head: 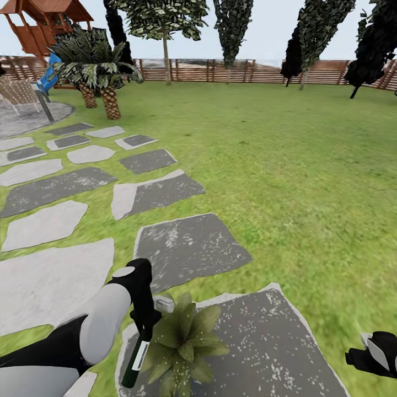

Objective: Pick up the pesticide atomizer in the garden and spray insectifuge to fully cover both potted plants in the garden.

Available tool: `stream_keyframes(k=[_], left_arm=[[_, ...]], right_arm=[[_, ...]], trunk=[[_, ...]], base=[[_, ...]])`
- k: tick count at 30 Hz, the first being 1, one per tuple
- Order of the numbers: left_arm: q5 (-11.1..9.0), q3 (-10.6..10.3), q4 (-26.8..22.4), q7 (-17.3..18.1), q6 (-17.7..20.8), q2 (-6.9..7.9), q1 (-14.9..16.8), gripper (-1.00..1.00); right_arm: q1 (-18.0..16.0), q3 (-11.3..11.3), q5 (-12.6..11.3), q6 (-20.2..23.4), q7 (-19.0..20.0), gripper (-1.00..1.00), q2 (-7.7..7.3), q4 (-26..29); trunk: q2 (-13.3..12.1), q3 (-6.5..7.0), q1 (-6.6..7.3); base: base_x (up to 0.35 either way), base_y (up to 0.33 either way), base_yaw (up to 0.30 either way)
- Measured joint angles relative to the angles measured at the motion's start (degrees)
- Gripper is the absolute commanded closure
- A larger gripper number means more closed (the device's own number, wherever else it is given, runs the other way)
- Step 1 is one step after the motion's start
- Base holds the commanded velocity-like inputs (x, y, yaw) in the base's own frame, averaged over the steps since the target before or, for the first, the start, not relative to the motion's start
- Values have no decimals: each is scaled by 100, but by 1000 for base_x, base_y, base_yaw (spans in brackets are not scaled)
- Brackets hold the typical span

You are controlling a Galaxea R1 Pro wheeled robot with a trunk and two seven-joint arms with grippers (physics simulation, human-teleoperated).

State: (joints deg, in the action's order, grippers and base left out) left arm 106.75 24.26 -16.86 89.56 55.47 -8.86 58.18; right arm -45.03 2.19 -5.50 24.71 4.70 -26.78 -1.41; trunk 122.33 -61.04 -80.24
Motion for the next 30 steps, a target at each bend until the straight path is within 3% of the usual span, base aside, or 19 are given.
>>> stream_keyframes(k=[7, 14, 30], left_arm=[[-4, 7, -3, -1, 0, -6, -1, 100], [0, 9, 4, -2, 7, -13, -1, 100], [23, 2, 23, -1, 16, -15, -3, 100]], right_arm=[[1, -1, 1, 1, 1, -100, -1, 1], [0, -1, 0, 2, 0, -100, -1, 0], [0, 5, 1, 1, -1, -100, -1, 0]], trunk=[[0, 0, 1], [0, 0, 0], [0, 0, 0]], base=[[27, -20, 10], [112, -197, 0], [-134, -170, 19]])
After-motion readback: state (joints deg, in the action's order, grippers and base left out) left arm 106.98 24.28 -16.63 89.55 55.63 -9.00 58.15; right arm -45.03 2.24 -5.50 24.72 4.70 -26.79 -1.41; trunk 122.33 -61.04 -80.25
